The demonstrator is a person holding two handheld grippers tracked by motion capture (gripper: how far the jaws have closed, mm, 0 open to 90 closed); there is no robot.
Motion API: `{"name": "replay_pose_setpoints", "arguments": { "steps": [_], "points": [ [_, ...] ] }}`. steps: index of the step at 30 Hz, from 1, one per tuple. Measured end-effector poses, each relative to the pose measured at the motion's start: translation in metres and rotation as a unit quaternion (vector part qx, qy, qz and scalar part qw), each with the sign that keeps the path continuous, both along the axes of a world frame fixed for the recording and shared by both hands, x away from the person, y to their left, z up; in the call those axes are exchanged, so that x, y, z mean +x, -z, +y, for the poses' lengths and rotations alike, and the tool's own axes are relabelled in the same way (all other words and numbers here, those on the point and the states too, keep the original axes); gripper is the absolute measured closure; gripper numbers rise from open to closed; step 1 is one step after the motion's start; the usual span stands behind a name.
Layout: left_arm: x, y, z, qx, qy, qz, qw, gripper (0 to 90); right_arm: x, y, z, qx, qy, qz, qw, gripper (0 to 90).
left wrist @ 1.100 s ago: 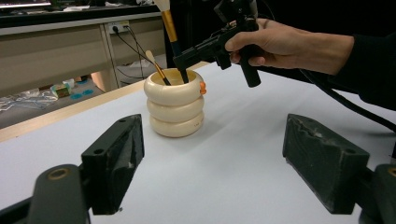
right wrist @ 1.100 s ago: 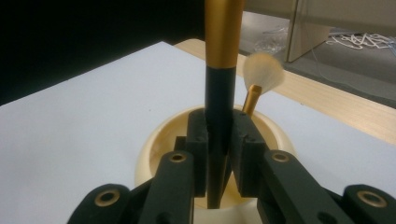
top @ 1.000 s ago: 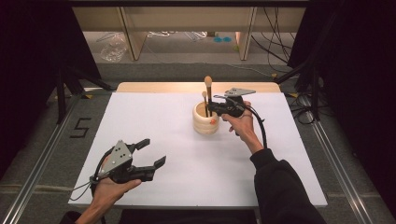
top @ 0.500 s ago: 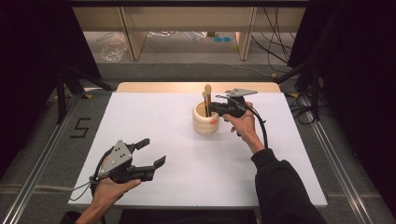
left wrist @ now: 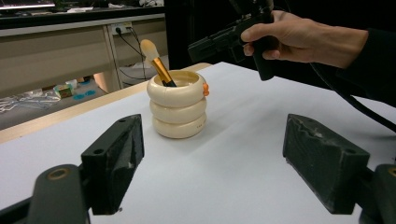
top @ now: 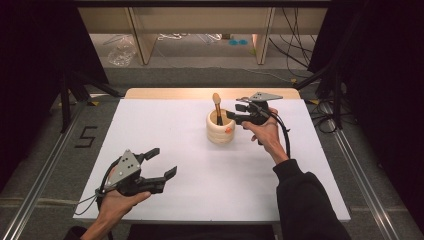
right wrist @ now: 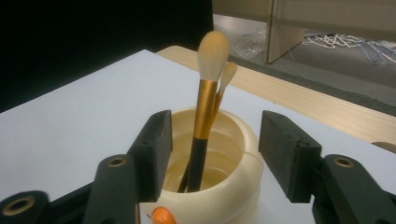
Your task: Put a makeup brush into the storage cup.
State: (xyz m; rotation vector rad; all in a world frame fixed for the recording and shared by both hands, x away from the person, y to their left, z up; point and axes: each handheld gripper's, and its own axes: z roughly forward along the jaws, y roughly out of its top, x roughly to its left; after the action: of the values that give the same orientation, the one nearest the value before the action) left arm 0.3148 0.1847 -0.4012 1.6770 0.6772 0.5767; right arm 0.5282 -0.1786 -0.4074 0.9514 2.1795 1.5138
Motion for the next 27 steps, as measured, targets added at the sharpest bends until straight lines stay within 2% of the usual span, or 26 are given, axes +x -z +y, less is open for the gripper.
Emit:
{"name": "replay_pose_setpoints", "arguments": {
  "steps": [1, 7, 8, 11, 14, 19, 22, 27],
  "points": [
    [0.000, 0.000, 0.000, 0.000, 0.000, 0.000, 1.0000, 20.6, -0.002, -0.001, 0.000, 0.002, -0.001, 0.006, 1.0000, 42.9],
    [0.001, 0.000, 0.001, -0.003, -0.002, 0.001, 1.0000, 20.6, -0.009, -0.010, 0.000, 0.001, 0.011, -0.009, 0.9999, 31.3],
    [0.001, 0.000, 0.002, -0.001, -0.003, 0.000, 1.0000, 20.6, -0.011, -0.012, 0.000, 0.002, 0.011, -0.005, 0.9999, 30.6],
    [0.001, 0.000, 0.002, -0.002, -0.005, -0.002, 1.0000, 20.6, -0.016, -0.016, -0.001, 0.003, 0.014, -0.019, 0.9997, 28.2],
    [0.002, 0.000, 0.003, -0.005, -0.006, 0.002, 1.0000, 20.6, -0.023, -0.022, -0.002, 0.006, 0.014, -0.020, 0.9997, 27.4],
    [0.002, 0.000, 0.004, -0.008, -0.009, 0.003, 0.9999, 20.6, -0.036, -0.030, -0.004, 0.003, 0.010, -0.040, 0.9991, 24.1],
    [0.003, 0.000, 0.005, -0.009, -0.011, 0.004, 0.9999, 20.6, -0.044, -0.034, -0.005, 0.012, 0.010, -0.048, 0.9987, 21.1],
    [0.004, 0.000, 0.005, -0.006, -0.009, 0.000, 0.9999, 20.6, -0.056, -0.037, -0.007, 0.015, 0.013, -0.049, 0.9986, 19.6]
  ]
}}
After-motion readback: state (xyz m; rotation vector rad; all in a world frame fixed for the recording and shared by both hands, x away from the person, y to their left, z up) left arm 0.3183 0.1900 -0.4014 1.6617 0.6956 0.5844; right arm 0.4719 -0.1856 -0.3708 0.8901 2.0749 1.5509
